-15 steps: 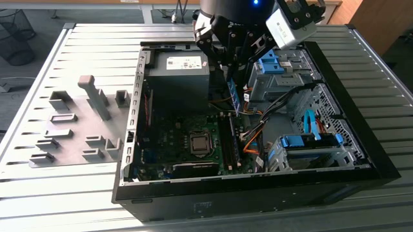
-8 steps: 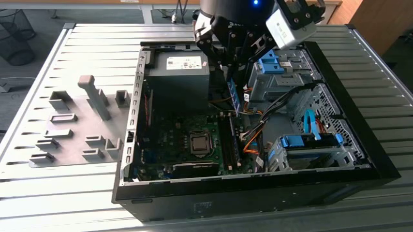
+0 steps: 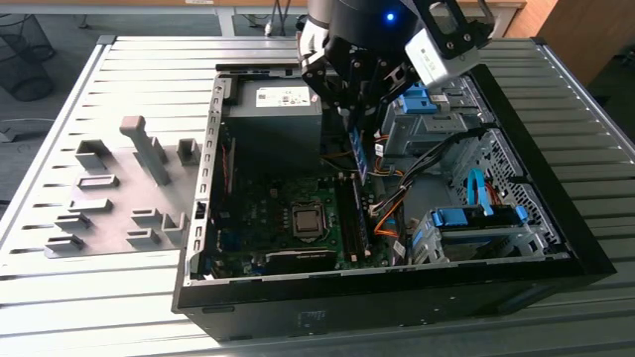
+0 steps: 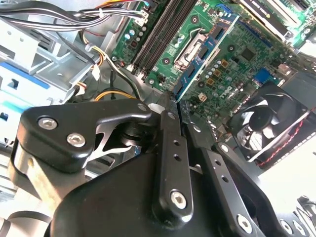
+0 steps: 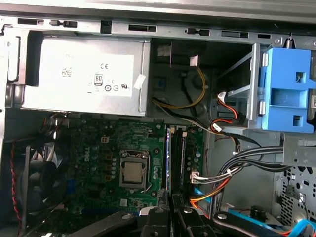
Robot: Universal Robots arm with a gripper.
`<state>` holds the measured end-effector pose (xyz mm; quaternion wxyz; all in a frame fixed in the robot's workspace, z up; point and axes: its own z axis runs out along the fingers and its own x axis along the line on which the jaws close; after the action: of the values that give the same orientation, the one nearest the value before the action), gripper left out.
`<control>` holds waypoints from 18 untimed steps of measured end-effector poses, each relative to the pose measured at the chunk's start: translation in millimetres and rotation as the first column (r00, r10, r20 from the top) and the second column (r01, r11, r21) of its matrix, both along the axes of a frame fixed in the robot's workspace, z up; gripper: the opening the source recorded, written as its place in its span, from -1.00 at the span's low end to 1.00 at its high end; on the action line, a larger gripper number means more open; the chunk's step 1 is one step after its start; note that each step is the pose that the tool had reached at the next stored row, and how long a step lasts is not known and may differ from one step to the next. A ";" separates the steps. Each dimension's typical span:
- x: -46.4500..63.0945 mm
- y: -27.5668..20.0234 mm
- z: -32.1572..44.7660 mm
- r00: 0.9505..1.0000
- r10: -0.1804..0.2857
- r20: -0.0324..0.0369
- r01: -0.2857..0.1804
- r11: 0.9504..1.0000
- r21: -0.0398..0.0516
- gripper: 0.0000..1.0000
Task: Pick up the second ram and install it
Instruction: 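Insert the second ram into the second slot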
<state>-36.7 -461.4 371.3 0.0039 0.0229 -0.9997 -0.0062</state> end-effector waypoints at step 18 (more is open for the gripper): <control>0.0 0.0 -8.2 1.000 0.000 0.000 0.000 1.000 0.000 -0.72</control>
<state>-36.7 -461.4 363.2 0.0039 0.0229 -0.9997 -0.0061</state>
